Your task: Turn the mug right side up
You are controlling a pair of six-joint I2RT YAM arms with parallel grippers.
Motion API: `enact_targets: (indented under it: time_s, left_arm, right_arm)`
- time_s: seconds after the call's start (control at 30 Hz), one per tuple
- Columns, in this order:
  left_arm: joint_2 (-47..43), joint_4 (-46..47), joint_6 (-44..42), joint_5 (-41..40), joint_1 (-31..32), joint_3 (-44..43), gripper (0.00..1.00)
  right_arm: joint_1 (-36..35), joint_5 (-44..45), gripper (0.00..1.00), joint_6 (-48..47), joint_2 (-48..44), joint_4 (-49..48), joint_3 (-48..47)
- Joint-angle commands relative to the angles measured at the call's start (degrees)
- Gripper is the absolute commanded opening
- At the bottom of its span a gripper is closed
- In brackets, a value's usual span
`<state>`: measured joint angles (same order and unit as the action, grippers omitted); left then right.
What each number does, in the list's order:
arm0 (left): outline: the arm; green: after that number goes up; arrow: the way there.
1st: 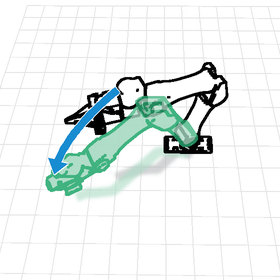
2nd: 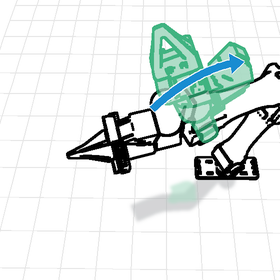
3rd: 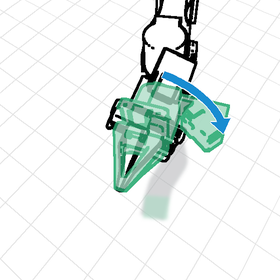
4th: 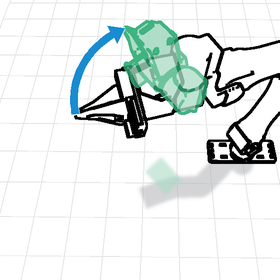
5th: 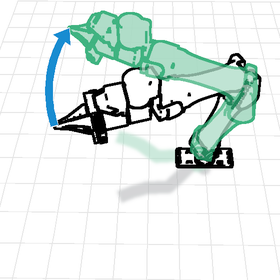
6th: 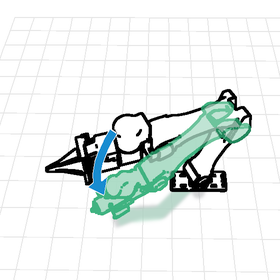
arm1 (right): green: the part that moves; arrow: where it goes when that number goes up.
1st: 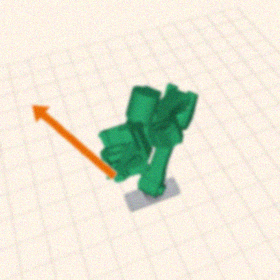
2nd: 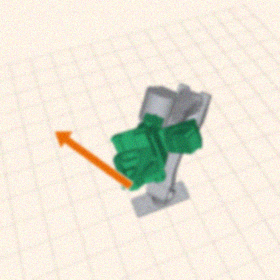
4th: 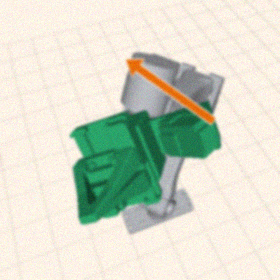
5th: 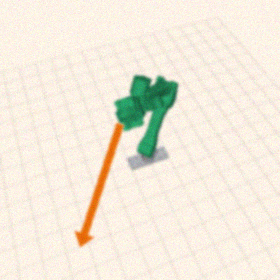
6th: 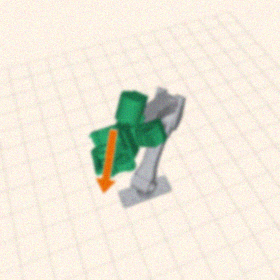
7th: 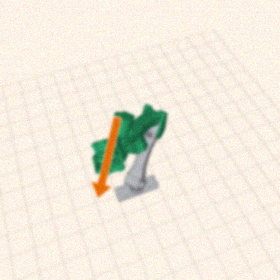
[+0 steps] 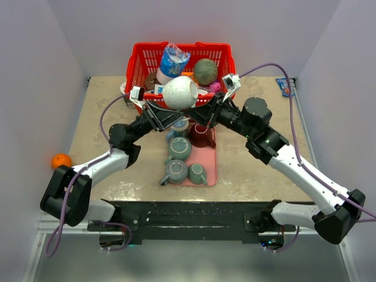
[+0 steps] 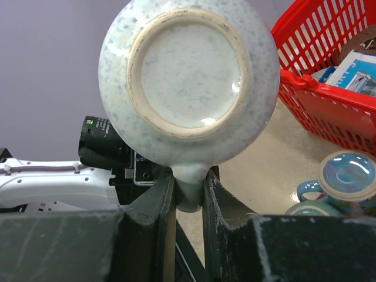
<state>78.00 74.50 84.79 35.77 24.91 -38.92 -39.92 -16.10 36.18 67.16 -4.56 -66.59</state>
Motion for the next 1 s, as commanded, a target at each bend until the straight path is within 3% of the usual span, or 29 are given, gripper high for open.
enact_targets:
  time_s: [0.0, 0.07, 0.13, 0.27, 0.33, 0.47, 0.63, 0.97]
  left_arm:
    - [-0.21, 3.99, -0.24, 1.5, 0.93, -2.13, 0.19]
    - [-0.21, 3.81, -0.68, 1.67, 1.11, -2.3, 0.13]
    - [-0.39, 3.02, -1.29, 2.02, 1.02, -2.48, 0.0]
    - [-1.7, -0.05, -5.06, 1.94, 1.2, -2.74, 0.0]
    - [-3.81, -4.87, -7.87, 1.15, 1.2, -3.09, 0.0]
    - [-9.43, -24.17, -22.0, -2.88, 1.37, -6.51, 0.0]
    - [-14.8, -33.1, -28.54, -6.32, 1.37, -8.19, 0.0]
    - [-18.23, -32.75, -28.02, -8.87, 1.37, -6.26, 0.0]
  right_arm:
    - [-0.42, -0.86, 0.0, -1.29, -2.55, -9.15, -1.0]
    - [-0.33, -0.95, 0.0, -1.29, -2.64, -8.98, -1.0]
    - [-0.33, -0.86, 0.0, -1.2, -2.91, -8.63, -0.74]
    - [-0.42, -0.34, 0.0, -1.2, -3.08, -7.66, -0.56]
    - [-0.42, 0.01, 0.0, -1.47, -2.91, -6.61, -0.56]
    - [-0.33, 0.89, 0.0, -1.64, -2.73, -4.94, -0.56]
    - [-0.42, 0.81, 0.0, -0.77, -1.85, -5.02, -0.56]
    - [-0.42, 0.01, 0.39, 0.55, -0.8, -6.52, 0.31]
